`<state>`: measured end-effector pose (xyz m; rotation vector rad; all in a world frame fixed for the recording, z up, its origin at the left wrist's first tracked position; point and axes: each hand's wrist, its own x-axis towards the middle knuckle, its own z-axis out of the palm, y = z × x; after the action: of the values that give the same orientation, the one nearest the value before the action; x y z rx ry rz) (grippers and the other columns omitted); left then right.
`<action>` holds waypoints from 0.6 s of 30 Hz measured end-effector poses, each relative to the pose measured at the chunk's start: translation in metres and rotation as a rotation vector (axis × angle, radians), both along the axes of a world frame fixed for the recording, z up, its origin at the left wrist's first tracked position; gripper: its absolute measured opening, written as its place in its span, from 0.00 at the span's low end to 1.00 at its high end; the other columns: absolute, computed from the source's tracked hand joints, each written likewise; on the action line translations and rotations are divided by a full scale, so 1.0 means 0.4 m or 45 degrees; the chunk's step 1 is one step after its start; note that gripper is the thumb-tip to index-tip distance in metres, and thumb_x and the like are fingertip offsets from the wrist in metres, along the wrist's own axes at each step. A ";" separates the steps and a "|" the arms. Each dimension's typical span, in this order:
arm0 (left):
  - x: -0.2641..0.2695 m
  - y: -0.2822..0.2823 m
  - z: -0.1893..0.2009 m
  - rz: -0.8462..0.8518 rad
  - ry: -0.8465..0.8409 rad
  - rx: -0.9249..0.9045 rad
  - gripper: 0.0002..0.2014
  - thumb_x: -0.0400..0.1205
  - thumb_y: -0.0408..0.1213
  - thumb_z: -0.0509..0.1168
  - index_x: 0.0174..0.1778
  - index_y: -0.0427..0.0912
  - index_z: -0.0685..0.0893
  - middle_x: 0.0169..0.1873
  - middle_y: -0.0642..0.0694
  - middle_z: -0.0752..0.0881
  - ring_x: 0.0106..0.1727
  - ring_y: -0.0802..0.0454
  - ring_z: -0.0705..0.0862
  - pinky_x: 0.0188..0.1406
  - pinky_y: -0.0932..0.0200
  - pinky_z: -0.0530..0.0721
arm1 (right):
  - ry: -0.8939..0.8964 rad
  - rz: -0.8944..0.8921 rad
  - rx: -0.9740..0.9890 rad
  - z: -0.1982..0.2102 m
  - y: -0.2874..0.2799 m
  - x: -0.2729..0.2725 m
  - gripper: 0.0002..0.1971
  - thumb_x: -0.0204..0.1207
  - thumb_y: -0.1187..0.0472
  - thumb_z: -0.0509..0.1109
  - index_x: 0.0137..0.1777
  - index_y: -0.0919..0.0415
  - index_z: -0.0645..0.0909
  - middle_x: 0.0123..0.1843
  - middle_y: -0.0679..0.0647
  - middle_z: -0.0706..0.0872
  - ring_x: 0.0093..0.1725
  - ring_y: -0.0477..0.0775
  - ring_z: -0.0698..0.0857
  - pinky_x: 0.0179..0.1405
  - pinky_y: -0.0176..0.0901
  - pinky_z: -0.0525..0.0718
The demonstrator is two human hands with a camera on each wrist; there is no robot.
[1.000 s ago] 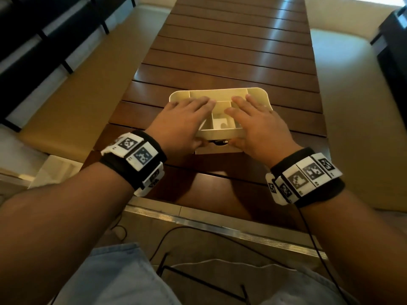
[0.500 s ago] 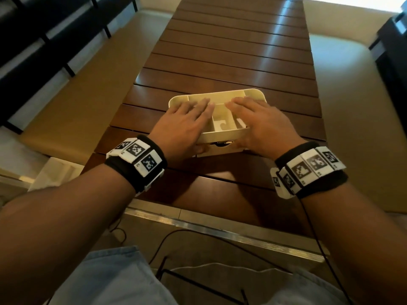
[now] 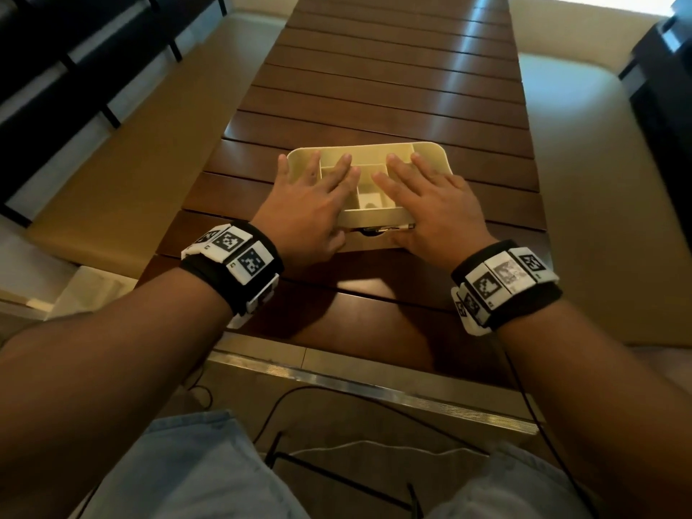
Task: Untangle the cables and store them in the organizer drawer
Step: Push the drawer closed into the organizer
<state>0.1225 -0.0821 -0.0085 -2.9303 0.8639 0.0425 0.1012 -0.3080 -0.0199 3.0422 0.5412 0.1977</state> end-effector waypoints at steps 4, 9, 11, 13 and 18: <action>-0.001 -0.003 -0.003 0.011 -0.006 -0.033 0.47 0.82 0.56 0.65 0.89 0.47 0.44 0.89 0.46 0.46 0.88 0.34 0.46 0.81 0.22 0.45 | -0.001 -0.011 0.009 0.001 0.004 0.001 0.44 0.73 0.40 0.75 0.85 0.40 0.57 0.89 0.47 0.56 0.87 0.58 0.55 0.79 0.61 0.63; 0.009 0.008 -0.002 -0.024 -0.007 -0.084 0.45 0.81 0.55 0.68 0.89 0.48 0.50 0.88 0.42 0.53 0.87 0.33 0.51 0.80 0.23 0.49 | 0.006 -0.033 0.016 0.000 0.014 0.001 0.43 0.72 0.42 0.76 0.84 0.41 0.60 0.89 0.48 0.57 0.87 0.60 0.56 0.78 0.64 0.65; 0.013 0.018 -0.001 -0.051 -0.024 -0.091 0.44 0.81 0.56 0.68 0.88 0.49 0.52 0.88 0.41 0.55 0.87 0.32 0.53 0.79 0.23 0.51 | 0.011 -0.034 0.007 0.001 0.018 0.000 0.43 0.74 0.42 0.75 0.85 0.42 0.58 0.89 0.48 0.55 0.88 0.60 0.54 0.79 0.65 0.65; 0.006 0.014 -0.008 -0.040 -0.061 -0.050 0.47 0.80 0.61 0.66 0.88 0.49 0.49 0.88 0.41 0.53 0.87 0.32 0.52 0.79 0.23 0.51 | 0.013 -0.042 -0.005 0.002 0.016 -0.003 0.44 0.75 0.42 0.74 0.87 0.42 0.53 0.89 0.47 0.53 0.88 0.59 0.52 0.80 0.64 0.64; -0.009 0.000 -0.033 -0.031 -0.161 -0.031 0.46 0.82 0.63 0.61 0.89 0.44 0.48 0.88 0.38 0.52 0.87 0.31 0.53 0.83 0.26 0.49 | -0.068 0.007 -0.050 -0.008 0.019 -0.006 0.45 0.75 0.40 0.71 0.87 0.43 0.51 0.89 0.49 0.53 0.88 0.60 0.53 0.79 0.62 0.65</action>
<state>0.1188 -0.0819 -0.0216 -2.9069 0.8863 -0.1538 0.0988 -0.3006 -0.0231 2.9880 0.5435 0.2647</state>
